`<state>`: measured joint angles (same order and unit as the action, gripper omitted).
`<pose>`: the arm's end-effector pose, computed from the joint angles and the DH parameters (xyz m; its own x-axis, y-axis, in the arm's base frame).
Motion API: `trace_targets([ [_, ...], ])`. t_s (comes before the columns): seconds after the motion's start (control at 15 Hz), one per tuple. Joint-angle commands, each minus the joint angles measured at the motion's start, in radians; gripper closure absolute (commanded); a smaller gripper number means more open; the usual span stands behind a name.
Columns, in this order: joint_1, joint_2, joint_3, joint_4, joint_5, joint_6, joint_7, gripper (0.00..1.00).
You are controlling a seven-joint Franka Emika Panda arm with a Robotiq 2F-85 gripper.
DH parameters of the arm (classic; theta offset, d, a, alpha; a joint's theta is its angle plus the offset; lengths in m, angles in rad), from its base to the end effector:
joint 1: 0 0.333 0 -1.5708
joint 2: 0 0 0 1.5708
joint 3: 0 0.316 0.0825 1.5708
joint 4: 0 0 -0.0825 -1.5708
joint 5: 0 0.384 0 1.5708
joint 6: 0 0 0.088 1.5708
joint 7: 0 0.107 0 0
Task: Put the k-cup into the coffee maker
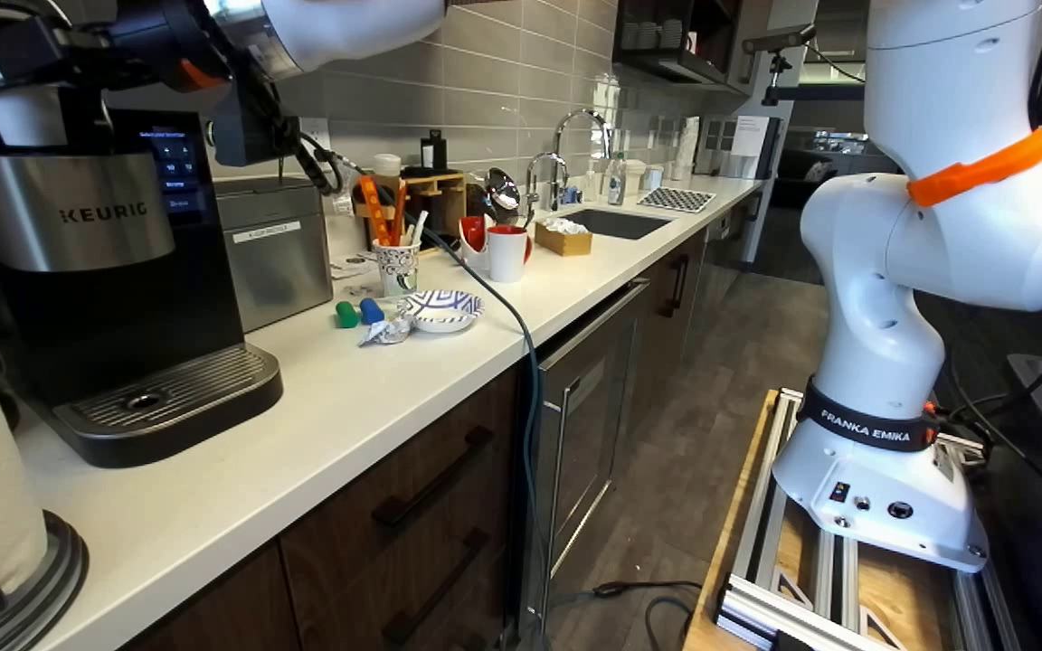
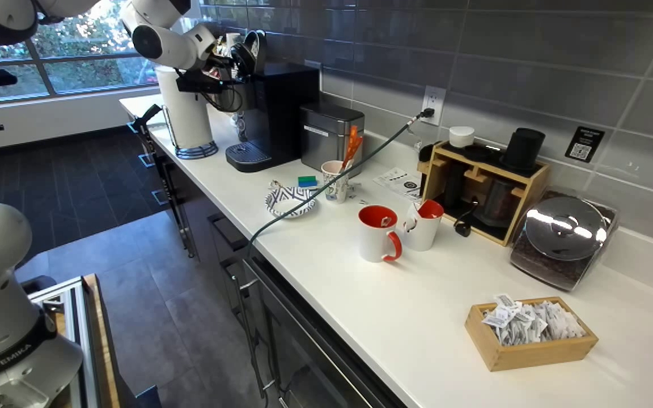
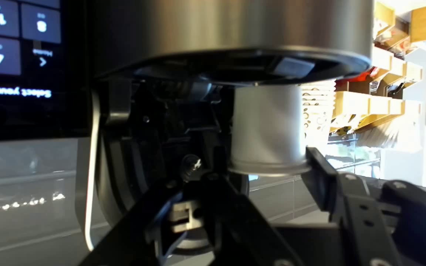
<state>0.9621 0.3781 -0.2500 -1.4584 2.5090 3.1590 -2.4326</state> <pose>0.5232 0.4150 0.4888 0.1893 0.1848 0.9644 0.6432 -0.7654 0.0204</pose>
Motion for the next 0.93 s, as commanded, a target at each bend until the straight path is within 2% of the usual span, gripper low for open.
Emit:
trace_targets([
  [0.0,0.079,0.030,-0.087,0.015,0.000,0.019,0.056,0.71],
  [0.47,0.242,0.055,-0.299,0.010,0.000,0.033,0.134,0.71],
  [0.87,0.328,0.084,-0.389,-0.014,0.000,0.033,0.197,0.71],
])
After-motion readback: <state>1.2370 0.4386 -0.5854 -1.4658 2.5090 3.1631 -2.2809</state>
